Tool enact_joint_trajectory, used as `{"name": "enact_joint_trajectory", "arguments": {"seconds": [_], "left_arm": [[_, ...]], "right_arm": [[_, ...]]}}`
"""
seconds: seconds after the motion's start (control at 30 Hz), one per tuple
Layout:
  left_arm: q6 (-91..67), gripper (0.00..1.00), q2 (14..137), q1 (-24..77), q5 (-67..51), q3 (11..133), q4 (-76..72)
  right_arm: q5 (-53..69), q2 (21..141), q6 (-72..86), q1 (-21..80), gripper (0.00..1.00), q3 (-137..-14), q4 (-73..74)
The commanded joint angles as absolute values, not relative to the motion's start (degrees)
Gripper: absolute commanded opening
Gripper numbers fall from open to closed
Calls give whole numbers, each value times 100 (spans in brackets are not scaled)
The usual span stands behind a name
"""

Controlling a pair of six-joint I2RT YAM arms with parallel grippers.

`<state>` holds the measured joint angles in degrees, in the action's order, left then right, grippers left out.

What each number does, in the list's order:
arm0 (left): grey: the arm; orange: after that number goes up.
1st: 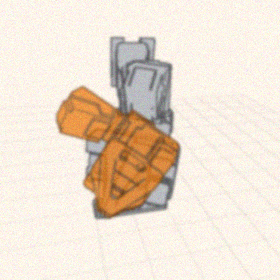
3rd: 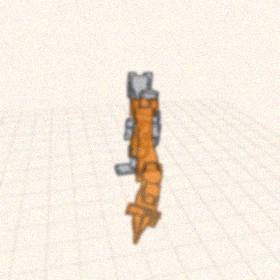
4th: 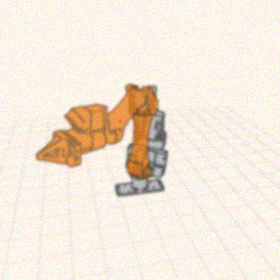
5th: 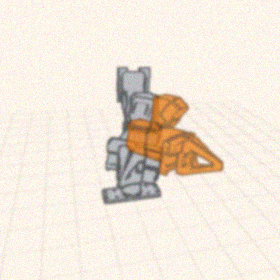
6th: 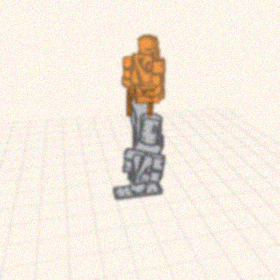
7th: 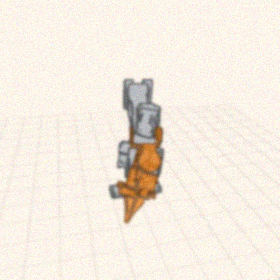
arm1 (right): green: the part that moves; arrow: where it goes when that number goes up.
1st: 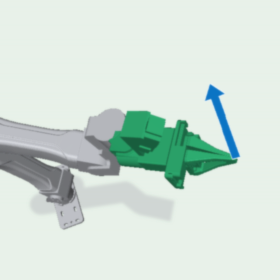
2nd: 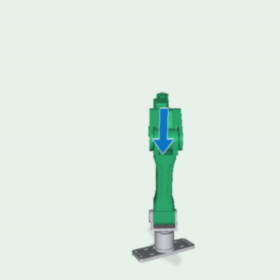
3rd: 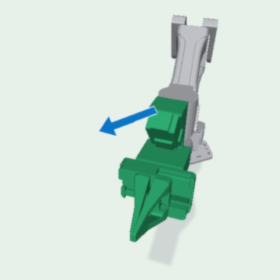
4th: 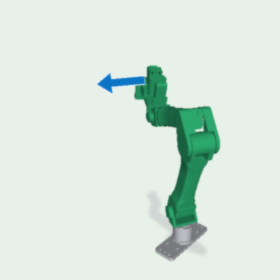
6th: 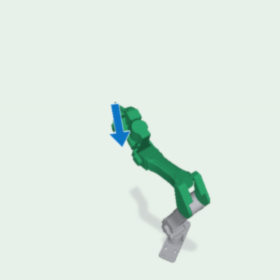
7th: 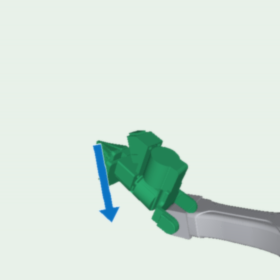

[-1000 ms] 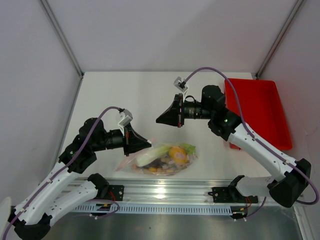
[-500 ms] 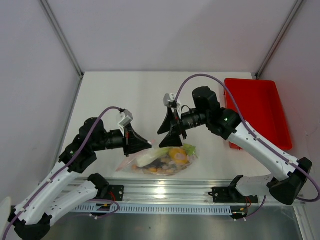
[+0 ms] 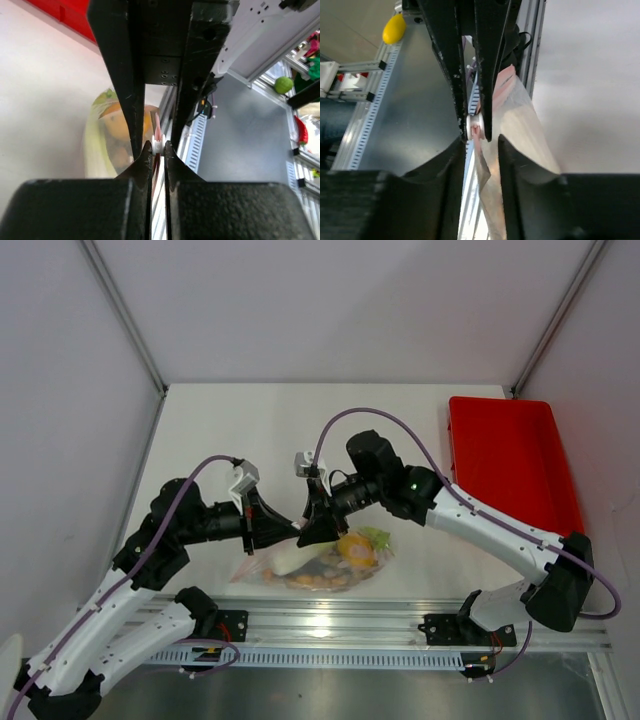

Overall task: Place the food in the zip-top bag and seal the zipper
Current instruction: Zip the zipper food storage bag at the center of the board.

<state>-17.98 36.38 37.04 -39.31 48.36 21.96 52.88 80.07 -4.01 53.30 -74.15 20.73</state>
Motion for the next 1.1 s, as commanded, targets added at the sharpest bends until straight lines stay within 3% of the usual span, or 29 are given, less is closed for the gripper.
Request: {"name": "enact_joint_trajectory", "arguments": {"seconds": [0.0, 0.03, 0.07, 0.13, 0.3, 0.53, 0.77, 1.07], "left_arm": [[-1881, 1, 3551, 3630, -4104, 4799, 1916], [-1881, 1, 3542, 3630, -4113, 4790, 1907], [-1881, 1, 3542, 3621, -4113, 4781, 1890], [-1890, 1, 3542, 3604, -4122, 4764, 1898], [-1890, 1, 3524, 3595, -4070, 4772, 1960], [-1890, 1, 3489, 3586, -3516, 4834, 2293], [-1872, 9, 3428, 3586, -3287, 4764, 2356], [-1881, 10, 3472, 3577, -3226, 4764, 2347]], "right_arm": [[5238, 7998, -159, 5379, 25, -7199, 1442], [5238, 8007, -132, 5388, 20, -7172, 1354], [5203, 8016, -71, 5379, 5, -7128, 1310], [5151, 8051, -27, 5379, 0, -7102, 1222], [4703, 8007, 412, 5388, 0, -6927, 880], [3086, 7507, 1089, 5405, 0, -6575, 406], [3260, 7102, 2082, 5177, 0, -6302, -289], [3850, 7023, 2988, 5106, 0, -6108, -1125]]}}
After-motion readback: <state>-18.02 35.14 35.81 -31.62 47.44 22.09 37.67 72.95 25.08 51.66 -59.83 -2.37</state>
